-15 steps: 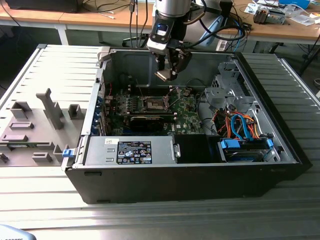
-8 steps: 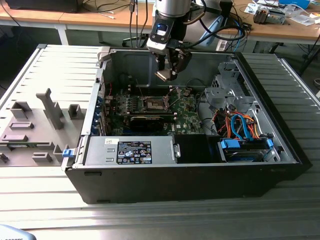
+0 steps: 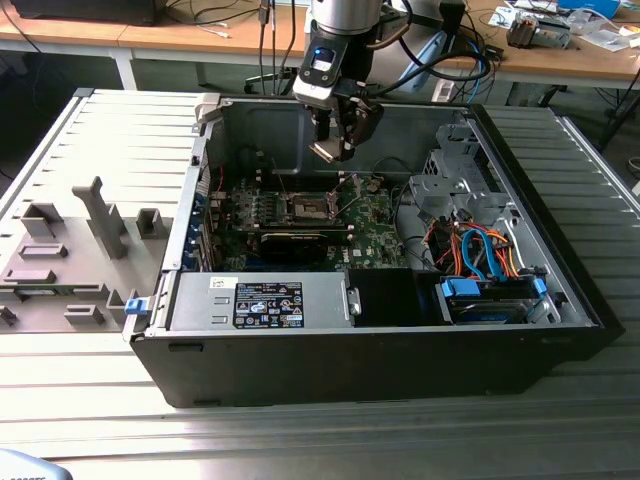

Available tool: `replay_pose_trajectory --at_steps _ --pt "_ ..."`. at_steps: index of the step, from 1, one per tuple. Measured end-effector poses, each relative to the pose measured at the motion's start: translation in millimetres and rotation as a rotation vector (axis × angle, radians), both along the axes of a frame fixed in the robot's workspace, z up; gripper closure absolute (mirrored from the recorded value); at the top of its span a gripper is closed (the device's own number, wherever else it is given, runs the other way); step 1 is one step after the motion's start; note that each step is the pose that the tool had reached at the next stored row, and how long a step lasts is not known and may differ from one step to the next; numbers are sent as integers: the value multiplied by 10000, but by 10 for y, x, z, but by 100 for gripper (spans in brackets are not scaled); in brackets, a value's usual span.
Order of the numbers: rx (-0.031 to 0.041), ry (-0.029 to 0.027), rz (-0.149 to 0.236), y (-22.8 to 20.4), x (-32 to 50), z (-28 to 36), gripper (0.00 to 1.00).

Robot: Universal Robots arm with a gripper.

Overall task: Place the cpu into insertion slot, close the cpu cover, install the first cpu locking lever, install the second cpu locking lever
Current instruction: 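Place the cpu into insertion slot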

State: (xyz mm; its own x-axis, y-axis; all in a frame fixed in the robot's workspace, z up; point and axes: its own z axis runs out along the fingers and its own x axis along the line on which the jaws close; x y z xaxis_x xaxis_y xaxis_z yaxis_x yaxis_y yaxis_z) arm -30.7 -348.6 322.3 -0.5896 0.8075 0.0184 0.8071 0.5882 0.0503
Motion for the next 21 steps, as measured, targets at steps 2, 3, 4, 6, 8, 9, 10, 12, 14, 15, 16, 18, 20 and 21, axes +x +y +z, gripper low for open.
replay_pose_trajectory --at_steps 2,3,4,6,8,9,10,12,14,15,16,18,20,21 --pt "0 0 -9 0 0 0 45" --pt "0 0 -14 0 0 0 45" --pt "0 0 -21 0 0 0 45" --pt "0 0 -30 0 0 0 45" --pt "0 0 -40 0 0 0 45" --pt "-1 0 -45 0 0 0 45" --pt "0 0 -49 0 0 0 45" --pt "0 0 -63 0 0 0 45" --pt "-1 0 -71 0 0 0 45" --pt "0 0 -76 0 0 0 45" --pt "0 0 -80 0 0 0 45" --pt "0 0 -93 0 0 0 45" --pt "0 0 -101 0 0 0 45" --pt "-1 0 -104 0 0 0 45"
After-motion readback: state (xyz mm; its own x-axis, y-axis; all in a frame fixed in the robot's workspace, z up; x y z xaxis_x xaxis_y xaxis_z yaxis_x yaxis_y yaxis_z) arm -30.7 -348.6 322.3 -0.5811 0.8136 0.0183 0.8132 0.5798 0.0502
